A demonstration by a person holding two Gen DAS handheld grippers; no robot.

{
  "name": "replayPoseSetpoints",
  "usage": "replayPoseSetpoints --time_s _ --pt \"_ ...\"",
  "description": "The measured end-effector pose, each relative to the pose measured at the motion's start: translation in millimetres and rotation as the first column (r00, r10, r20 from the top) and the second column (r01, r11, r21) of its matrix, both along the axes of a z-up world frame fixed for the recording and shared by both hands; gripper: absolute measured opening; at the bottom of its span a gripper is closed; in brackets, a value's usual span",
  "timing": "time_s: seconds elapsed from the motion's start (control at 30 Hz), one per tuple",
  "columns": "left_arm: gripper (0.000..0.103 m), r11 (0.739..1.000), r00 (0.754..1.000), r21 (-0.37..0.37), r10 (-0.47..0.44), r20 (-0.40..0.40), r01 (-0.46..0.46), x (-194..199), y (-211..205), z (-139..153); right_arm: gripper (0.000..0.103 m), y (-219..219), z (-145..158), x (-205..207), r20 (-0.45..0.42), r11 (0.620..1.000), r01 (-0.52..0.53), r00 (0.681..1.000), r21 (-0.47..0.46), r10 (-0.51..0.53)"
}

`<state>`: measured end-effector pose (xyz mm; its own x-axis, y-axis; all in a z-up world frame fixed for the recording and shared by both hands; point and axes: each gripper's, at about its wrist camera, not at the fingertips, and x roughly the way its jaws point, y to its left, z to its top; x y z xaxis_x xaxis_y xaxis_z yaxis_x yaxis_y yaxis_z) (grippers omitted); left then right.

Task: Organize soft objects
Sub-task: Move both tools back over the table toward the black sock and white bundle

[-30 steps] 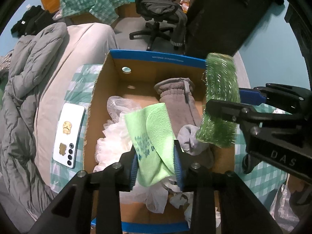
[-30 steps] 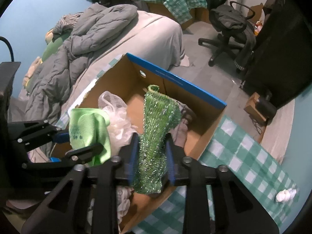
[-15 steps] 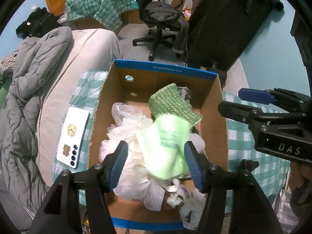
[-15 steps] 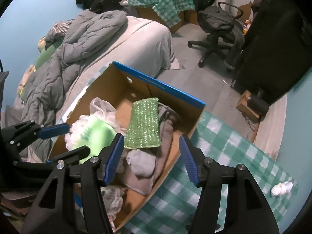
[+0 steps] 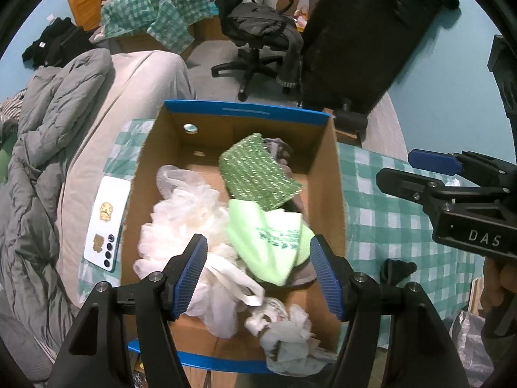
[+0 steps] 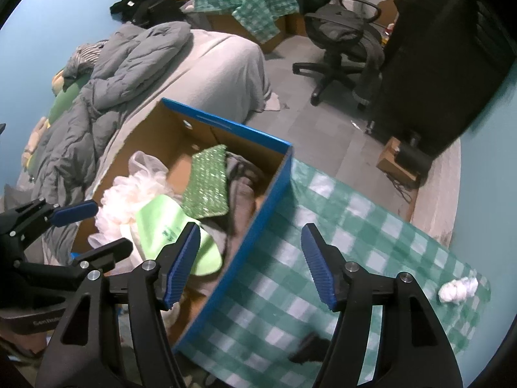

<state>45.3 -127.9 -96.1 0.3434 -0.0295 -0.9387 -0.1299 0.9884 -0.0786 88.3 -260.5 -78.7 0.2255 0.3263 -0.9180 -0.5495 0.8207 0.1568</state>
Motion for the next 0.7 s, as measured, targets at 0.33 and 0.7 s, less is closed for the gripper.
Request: replayPoseSetpoints --time_s 0.33,0.7 --pt "0.068 0.999 0.999 0.006 -0.05 -0.002 0.05 -2 -42 3 0.066 -57 1 -4 0.0 0.996 0.086 0.996 -0.018 -0.086" --pt "0.068 0.994 0.994 0.025 -0.106 -0.008 0.106 -3 -89 3 0.066 -121 -1 -10 -0.006 0.984 0.172 0.985 -0.037 -0.172"
